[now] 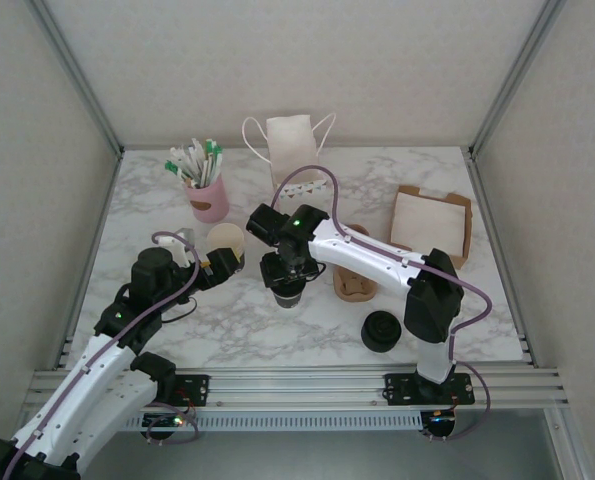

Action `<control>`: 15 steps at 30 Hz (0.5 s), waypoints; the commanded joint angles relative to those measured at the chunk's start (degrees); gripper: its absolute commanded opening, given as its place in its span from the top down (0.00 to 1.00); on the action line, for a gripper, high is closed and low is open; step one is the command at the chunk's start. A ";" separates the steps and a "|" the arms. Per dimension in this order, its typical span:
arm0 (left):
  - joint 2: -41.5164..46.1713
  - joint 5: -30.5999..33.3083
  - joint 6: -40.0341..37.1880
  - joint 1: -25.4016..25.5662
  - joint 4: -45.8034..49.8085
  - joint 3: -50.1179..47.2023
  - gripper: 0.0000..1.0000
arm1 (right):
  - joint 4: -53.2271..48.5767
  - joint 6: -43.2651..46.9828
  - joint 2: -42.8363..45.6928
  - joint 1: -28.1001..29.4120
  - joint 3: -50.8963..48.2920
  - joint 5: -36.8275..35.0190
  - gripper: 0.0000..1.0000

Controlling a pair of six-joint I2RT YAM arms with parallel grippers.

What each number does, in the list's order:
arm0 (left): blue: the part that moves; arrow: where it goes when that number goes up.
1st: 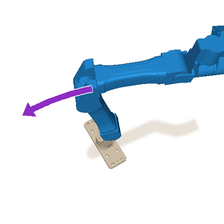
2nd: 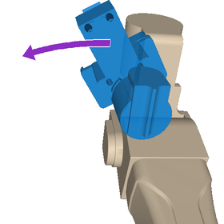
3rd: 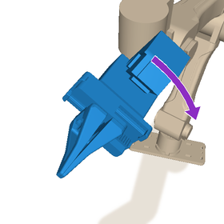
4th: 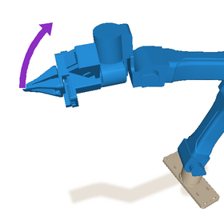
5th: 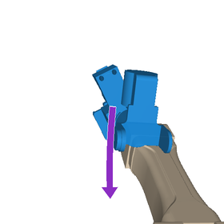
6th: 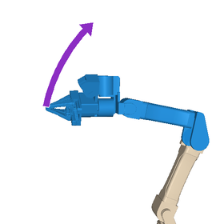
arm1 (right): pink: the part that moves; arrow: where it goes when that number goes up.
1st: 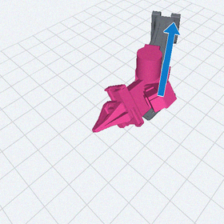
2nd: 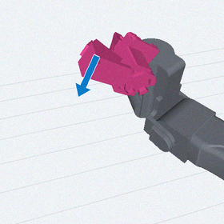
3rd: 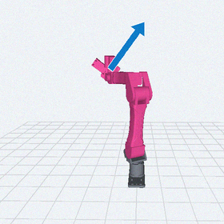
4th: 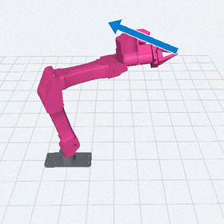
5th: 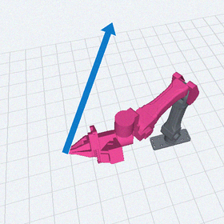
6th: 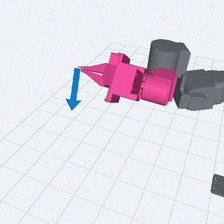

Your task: Pack the takeout coffee

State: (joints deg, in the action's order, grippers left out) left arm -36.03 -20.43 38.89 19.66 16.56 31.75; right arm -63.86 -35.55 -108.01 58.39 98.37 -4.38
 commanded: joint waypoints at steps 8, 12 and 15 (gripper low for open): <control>0.28 -1.21 -1.37 -0.79 -0.88 -0.90 0.00 | -0.55 -0.47 -1.33 0.72 -0.11 -0.38 0.30; 0.23 -1.23 -1.37 -0.79 -0.92 -0.99 0.00 | -0.98 -0.76 -1.59 0.75 -0.93 0.01 0.30; 0.24 -1.27 -1.37 -0.92 -0.96 -1.07 0.00 | -2.09 -1.11 -1.26 0.75 -1.46 -0.66 0.30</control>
State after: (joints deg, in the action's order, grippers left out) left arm -36.05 -20.47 38.74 19.49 16.56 31.66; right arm -63.68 -35.68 -108.33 58.39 98.19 -4.49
